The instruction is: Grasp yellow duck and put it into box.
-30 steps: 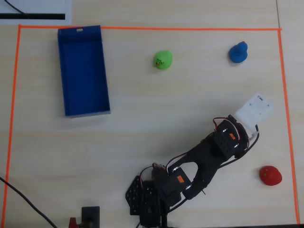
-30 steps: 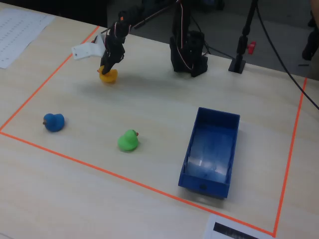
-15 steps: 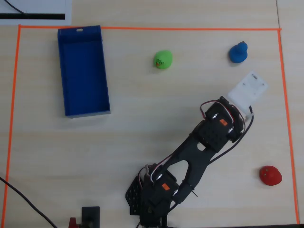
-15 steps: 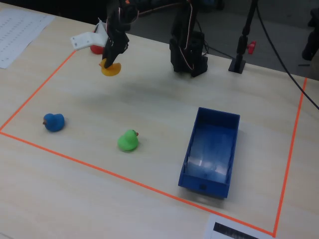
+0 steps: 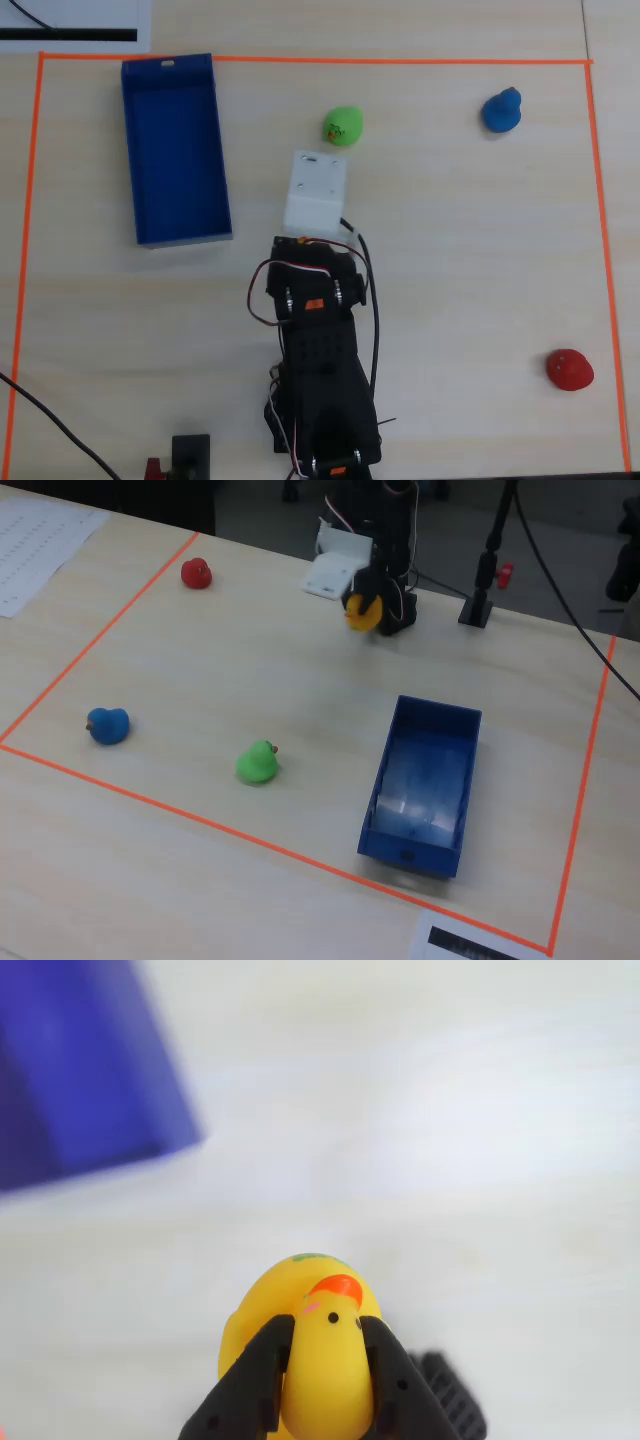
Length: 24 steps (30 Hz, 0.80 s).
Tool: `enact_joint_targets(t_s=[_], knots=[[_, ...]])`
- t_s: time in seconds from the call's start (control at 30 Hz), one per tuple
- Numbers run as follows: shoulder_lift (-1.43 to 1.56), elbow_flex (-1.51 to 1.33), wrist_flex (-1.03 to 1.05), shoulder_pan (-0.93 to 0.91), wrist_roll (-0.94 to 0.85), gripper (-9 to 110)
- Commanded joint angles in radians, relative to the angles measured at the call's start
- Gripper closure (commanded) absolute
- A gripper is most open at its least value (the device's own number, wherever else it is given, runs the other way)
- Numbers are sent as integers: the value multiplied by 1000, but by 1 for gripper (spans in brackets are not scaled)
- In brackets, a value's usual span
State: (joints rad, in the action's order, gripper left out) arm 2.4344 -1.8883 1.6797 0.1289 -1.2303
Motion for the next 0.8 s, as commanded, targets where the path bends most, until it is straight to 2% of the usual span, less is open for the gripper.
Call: enact_joint_targets(t_s=[0.0, 0.27, 0.5, 0.77], knots=[[-49, 83, 37, 245, 83, 101], [-394, 353, 52, 416, 169, 101], [-769, 741, 54, 440, 183, 101], [-1118, 997, 55, 437, 163, 101]])
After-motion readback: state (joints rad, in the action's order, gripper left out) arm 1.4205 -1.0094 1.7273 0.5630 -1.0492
